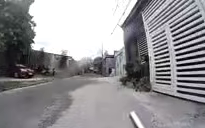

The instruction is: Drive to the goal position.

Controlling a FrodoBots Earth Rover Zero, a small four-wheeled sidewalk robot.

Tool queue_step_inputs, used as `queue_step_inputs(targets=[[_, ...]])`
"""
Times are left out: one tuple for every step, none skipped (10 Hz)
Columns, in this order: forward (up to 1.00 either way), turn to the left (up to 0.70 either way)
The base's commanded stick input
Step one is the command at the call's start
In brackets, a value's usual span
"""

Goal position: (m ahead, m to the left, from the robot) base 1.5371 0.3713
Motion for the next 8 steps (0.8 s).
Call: queue_step_inputs(targets=[[0.50,0.00],[0.50,0.00],[0.50,0.00],[0.50,0.00],[0.50,0.00],[0.50,0.00],[0.50,0.00],[0.50,0.00]])
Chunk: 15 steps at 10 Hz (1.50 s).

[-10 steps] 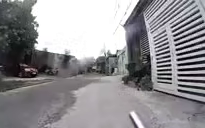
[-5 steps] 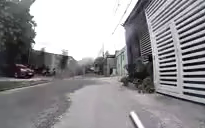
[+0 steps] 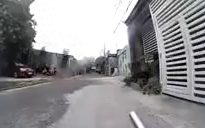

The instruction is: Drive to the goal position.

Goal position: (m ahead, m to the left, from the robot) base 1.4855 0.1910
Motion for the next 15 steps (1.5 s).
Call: queue_step_inputs(targets=[[0.50,0.00],[0.50,0.00],[0.50,0.00],[0.50,0.00],[0.50,0.00],[0.50,0.00],[0.50,0.00],[0.50,0.00],[0.50,0.00],[0.50,0.00],[0.50,0.00],[0.50,0.00],[0.50,0.00],[0.50,0.00],[0.50,0.00]])
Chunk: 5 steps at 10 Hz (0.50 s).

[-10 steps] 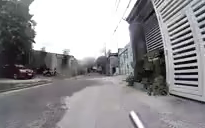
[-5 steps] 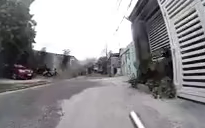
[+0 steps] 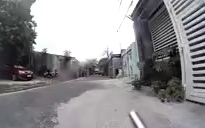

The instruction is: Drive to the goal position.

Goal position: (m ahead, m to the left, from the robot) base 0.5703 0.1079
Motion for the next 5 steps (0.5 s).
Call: queue_step_inputs(targets=[[0.50,0.00],[0.50,0.00],[0.50,0.00],[0.50,0.00],[0.50,0.00]])
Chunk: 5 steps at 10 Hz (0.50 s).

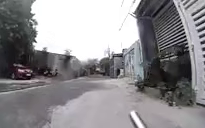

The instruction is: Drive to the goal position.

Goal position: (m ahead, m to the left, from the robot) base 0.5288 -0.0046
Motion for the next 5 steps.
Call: queue_step_inputs(targets=[[0.50,0.00],[0.50,0.00],[0.50,0.00],[0.50,0.00],[0.50,0.00]])
